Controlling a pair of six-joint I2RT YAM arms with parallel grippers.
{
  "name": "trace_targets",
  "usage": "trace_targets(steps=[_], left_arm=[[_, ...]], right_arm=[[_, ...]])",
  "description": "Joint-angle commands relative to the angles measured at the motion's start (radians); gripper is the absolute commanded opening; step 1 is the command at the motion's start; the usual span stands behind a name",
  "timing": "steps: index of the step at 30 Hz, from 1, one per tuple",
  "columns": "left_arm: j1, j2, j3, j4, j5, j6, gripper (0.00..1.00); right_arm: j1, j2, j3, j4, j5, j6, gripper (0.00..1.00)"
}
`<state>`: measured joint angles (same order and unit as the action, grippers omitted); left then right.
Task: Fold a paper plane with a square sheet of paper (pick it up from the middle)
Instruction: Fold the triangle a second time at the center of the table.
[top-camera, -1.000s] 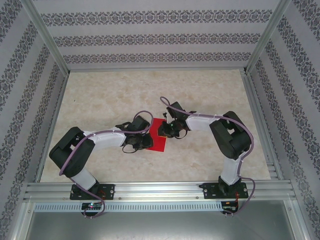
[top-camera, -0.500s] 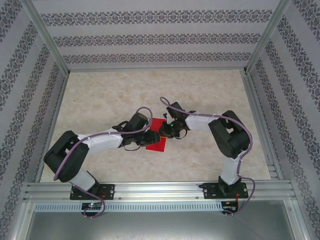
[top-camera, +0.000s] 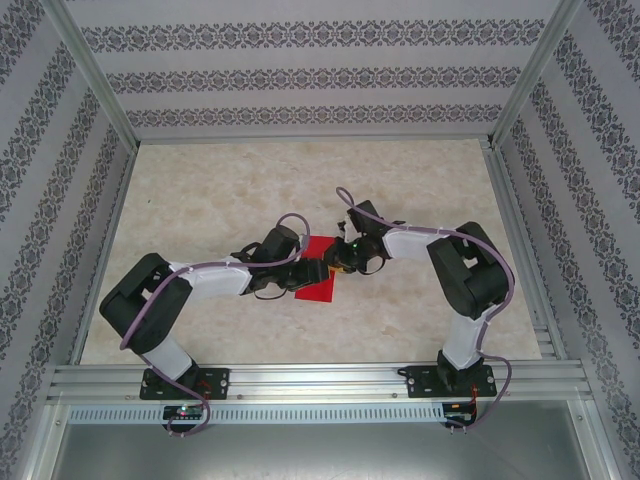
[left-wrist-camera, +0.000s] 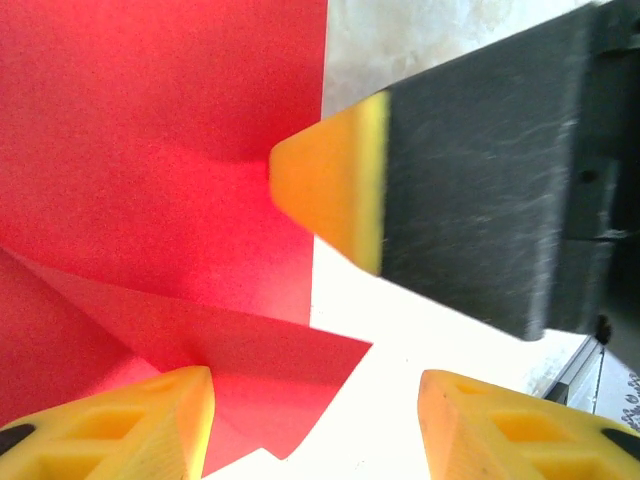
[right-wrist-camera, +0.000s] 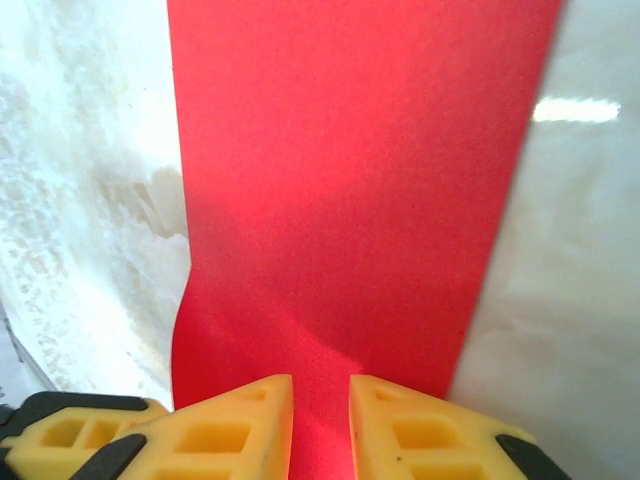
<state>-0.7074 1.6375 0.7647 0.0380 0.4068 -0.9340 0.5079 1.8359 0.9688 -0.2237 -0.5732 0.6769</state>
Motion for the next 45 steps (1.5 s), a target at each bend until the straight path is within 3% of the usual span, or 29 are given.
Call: trace_targets(steps=[1,9,13,19,29,38,45], left_arm=[[0.006,0.024,0.007,0.072,0.015,-0.006,0.59],[0.006,0.047,0.017,0.075,0.010,-0.008,0.59],[0.006,0.048,0.022,0.058,-0.002,-0.006,0.47],[0.006,0.044,0.030,0.012,-0.027,0.004,0.32],[0.006,0.050,0.045,-0.016,-0.042,0.011,0.24],[0.006,0.052,0.052,-0.022,-0.042,0.012,0.21],[0.006,0.053,0.065,-0.018,-0.028,0.016,0.21]], right_arm=[[-0.022,-0.052,-0.028,0.048,-0.032,0.029,0.24],[-0.054,-0.099,-0.060,0.029,0.003,0.000,0.28],[-0.060,-0.119,-0.085,0.043,-0.032,-0.026,0.34],[-0.043,-0.124,-0.088,0.025,-0.074,-0.075,0.35],[-0.007,-0.113,-0.096,-0.001,-0.079,-0.117,0.34],[-0.004,-0.117,-0.119,0.029,-0.121,-0.109,0.19],[-0.005,-0.103,-0.078,-0.015,-0.052,-0.139,0.08]])
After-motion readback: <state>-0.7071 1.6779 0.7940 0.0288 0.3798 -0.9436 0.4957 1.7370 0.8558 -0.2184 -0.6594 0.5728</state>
